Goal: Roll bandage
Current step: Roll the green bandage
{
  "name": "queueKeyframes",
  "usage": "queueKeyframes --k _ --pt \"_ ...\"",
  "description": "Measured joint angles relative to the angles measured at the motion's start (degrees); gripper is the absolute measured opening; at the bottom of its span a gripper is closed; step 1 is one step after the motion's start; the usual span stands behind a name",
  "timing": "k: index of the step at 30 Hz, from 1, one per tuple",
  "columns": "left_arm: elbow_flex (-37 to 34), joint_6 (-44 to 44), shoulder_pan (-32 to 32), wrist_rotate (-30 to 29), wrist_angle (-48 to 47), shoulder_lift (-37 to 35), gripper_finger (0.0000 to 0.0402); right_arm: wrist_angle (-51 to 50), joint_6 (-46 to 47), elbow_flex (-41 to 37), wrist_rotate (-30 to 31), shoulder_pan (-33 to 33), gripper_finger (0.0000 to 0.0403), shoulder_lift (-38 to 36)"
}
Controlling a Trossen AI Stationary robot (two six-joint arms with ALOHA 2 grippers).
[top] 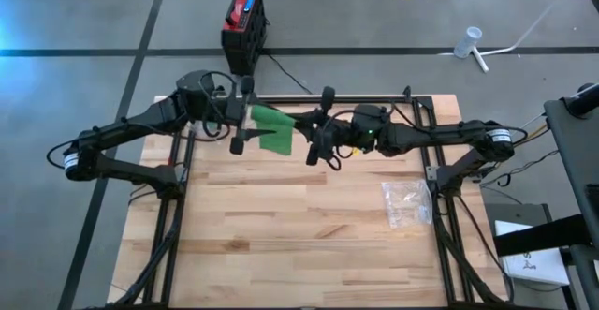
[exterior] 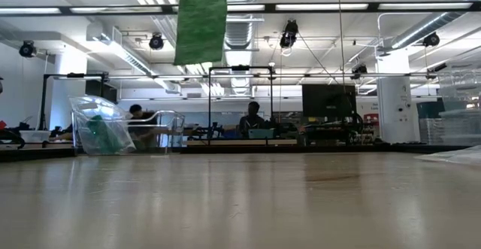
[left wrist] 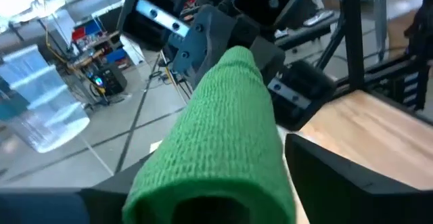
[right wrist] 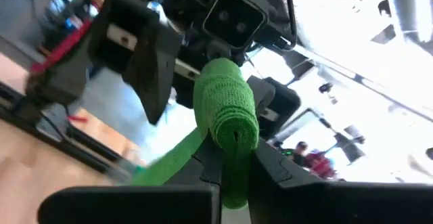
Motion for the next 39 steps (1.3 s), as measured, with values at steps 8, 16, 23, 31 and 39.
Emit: queueKeyframes --k 8,16,23,31,39 --pt "0.0 -12.5 0.02 0.28 1.44 0.67 0.0259 -0.51 -11.66 -0.02 2.72 0.2 0.0021 0.0" --pt "-0.01 -26.54 0.42 2.18 1.93 0.92 0.0247 -4.92 -22.38 -0.02 3.12 0.31 0.0021 -0.09" --pt "-0.02 -22.03 0.44 2.15 0.66 1.35 0.0145 -6.0 -20.06 -0.02 3.4 0.31 0.0085 -0.09" --pt "0.02 -13.98 0.42 -0.94 0.95 1.49 0.0029 -7.04 4.4 -0.11 3.3 0.12 0.0206 -1.16" --pt "0.04 -3.49 0.43 -1.92 0.49 1.64 0.004 -7.8 25.37 0.07 -6.74 -1.79 0.0276 -4.35"
